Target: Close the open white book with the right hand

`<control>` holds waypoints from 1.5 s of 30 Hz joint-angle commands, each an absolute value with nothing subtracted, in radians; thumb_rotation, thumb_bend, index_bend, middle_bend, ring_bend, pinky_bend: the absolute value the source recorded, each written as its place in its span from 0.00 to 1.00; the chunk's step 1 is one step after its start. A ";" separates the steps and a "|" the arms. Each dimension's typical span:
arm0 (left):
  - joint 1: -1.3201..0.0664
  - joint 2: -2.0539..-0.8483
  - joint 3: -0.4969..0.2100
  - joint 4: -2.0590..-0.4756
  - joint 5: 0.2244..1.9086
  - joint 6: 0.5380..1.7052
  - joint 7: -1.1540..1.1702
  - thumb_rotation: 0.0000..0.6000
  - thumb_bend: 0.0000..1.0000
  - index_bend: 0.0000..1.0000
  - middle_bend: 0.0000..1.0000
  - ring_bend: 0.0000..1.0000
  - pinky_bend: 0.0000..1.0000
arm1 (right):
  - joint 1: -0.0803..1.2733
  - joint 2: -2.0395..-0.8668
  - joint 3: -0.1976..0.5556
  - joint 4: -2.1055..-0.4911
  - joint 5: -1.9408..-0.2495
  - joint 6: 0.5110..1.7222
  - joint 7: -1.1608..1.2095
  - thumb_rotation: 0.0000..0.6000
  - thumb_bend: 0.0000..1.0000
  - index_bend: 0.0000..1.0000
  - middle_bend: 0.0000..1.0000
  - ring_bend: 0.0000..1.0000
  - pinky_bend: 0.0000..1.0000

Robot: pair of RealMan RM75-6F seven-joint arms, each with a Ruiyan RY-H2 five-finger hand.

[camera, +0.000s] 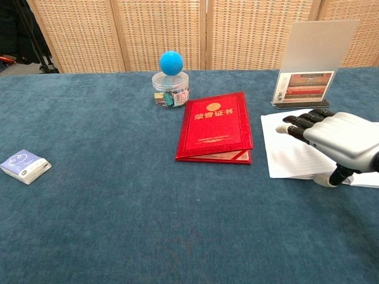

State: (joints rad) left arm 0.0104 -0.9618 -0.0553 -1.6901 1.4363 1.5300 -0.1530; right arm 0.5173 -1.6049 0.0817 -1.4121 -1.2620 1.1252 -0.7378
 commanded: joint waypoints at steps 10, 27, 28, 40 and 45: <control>0.009 -0.967 -0.054 -1.694 1.435 1.527 -0.137 1.00 0.00 0.00 0.00 0.00 0.00 | 0.502 -1.607 0.060 -1.371 -1.290 1.132 -0.669 1.00 0.26 0.00 0.00 0.00 0.00; 0.009 -0.963 -0.054 -1.692 1.436 1.527 -0.152 1.00 0.00 0.00 0.00 0.00 0.00 | 0.506 -1.641 0.069 -1.314 -1.282 1.126 -0.673 1.00 0.26 0.00 0.00 0.00 0.00; 0.009 -0.962 -0.055 -1.692 1.436 1.527 -0.153 1.00 0.00 0.00 0.00 0.00 0.00 | 0.507 -1.642 0.070 -1.314 -1.281 1.126 -0.674 1.00 0.26 0.00 0.00 0.00 0.00; 0.009 -0.960 -0.055 -1.691 1.437 1.526 -0.161 1.00 0.00 0.00 0.00 0.00 0.00 | 0.511 -1.653 0.083 -1.309 -1.271 1.126 -0.675 1.00 0.31 0.00 0.00 0.00 0.00; 0.009 -0.960 -0.054 -1.691 1.438 1.526 -0.159 1.00 0.00 0.00 0.00 0.00 0.00 | 0.513 -1.661 0.084 -1.302 -1.271 1.125 -0.674 1.00 0.35 0.00 0.00 0.00 0.00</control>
